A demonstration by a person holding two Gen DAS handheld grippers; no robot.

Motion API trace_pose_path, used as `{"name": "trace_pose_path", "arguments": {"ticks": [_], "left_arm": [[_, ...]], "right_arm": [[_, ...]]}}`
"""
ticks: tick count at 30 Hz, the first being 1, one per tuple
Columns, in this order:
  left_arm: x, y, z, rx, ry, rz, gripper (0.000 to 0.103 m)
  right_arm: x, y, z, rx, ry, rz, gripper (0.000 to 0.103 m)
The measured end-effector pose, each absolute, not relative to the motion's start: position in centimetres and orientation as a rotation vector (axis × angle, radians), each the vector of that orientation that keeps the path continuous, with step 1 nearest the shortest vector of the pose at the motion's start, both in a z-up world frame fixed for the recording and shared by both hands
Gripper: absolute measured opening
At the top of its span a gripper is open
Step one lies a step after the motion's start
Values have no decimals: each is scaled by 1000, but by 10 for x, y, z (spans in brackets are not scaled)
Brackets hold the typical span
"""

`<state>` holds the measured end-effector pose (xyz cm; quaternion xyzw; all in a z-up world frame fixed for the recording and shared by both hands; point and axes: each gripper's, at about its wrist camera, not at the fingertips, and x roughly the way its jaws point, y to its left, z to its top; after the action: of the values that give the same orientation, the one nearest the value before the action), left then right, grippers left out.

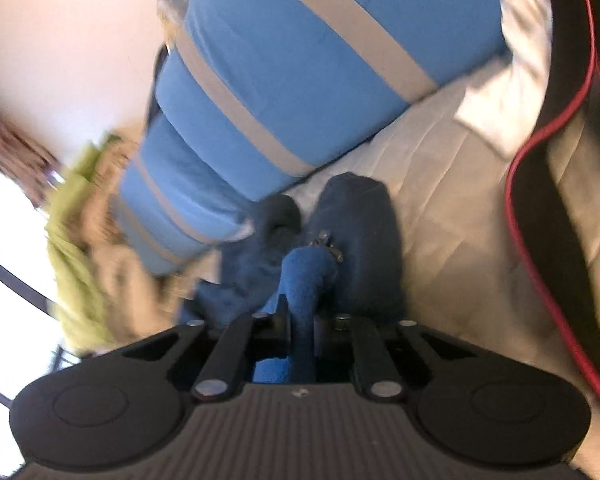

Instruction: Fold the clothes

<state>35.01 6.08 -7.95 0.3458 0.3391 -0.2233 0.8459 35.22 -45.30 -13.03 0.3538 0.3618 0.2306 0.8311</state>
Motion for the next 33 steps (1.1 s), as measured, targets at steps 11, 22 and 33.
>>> {"name": "trace_pose_path", "arguments": {"ticks": [11, 22, 33], "left_arm": [[344, 170, 8, 48, 631, -398, 58], [342, 276, -47, -299, 771, -468, 62], [345, 281, -68, -388, 786, -506, 12]], "right_arm": [[339, -421, -97, 496, 789, 339, 11], [343, -415, -98, 496, 812, 293, 11], [341, -415, -99, 503, 816, 276, 12]]}}
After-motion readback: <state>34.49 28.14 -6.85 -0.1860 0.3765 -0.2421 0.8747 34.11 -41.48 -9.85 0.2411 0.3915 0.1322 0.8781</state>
